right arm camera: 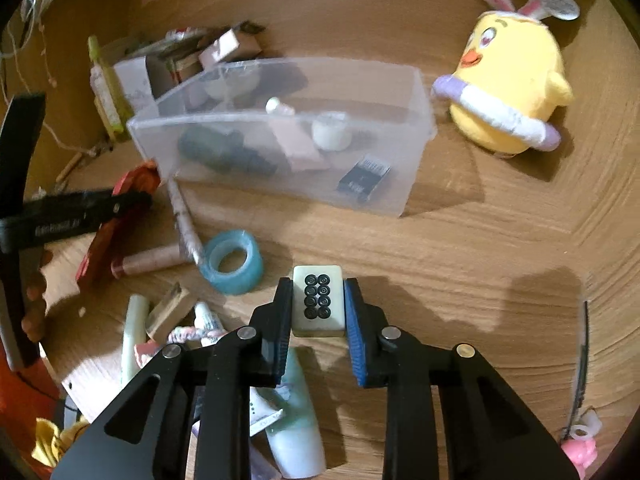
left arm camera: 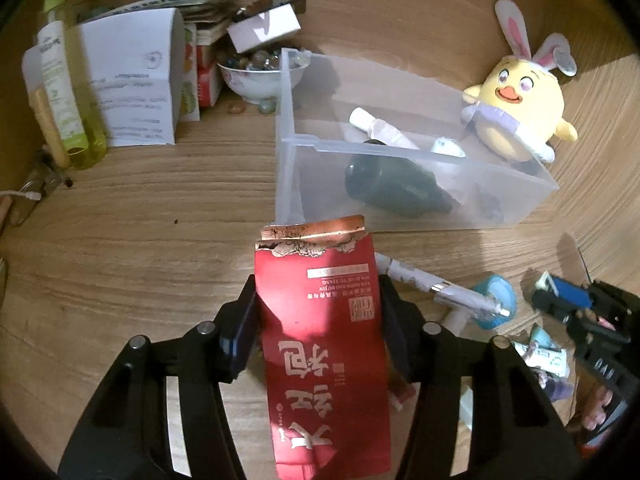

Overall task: Organize objects
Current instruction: 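Place the red packet and mahjong tile into the clear box and release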

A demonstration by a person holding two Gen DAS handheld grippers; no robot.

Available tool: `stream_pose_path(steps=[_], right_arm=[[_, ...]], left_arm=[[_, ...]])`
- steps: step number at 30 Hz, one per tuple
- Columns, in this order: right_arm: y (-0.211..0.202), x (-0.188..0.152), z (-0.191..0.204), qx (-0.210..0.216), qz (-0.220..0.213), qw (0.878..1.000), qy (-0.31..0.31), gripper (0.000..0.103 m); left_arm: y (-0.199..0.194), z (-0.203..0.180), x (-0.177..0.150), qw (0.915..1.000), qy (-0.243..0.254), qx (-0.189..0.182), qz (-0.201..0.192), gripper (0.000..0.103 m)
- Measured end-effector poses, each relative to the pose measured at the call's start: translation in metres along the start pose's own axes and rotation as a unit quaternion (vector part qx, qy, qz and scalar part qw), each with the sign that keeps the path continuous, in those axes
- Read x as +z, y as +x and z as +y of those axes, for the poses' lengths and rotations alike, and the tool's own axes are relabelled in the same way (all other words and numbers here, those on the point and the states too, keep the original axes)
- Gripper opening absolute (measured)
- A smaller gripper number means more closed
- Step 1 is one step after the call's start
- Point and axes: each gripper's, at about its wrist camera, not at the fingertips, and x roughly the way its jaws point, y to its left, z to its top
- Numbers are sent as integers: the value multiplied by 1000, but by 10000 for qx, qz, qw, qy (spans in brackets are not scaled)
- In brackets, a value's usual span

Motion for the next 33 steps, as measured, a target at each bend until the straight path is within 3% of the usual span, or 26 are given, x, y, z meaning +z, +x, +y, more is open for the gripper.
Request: stream_pose_path(steps=[10, 20, 27, 33], right_arm=[[-34, 21, -9, -138, -631, 9979, 88, 22], [-50, 61, -16, -25, -1190, 9926, 236, 22], [-51, 94, -17, 36, -1436, 9894, 233, 22], [-39, 118, -16, 37, -1442, 9894, 166, 22]], left_arm=[[-52, -2, 0, 9982, 22, -71, -600, 55], [-97, -13, 39, 9899, 191, -27, -1405, 55], [-88, -25, 74, 9877, 292, 34, -1537, 55], [-56, -28, 109, 9911, 257, 6, -1309, 55]])
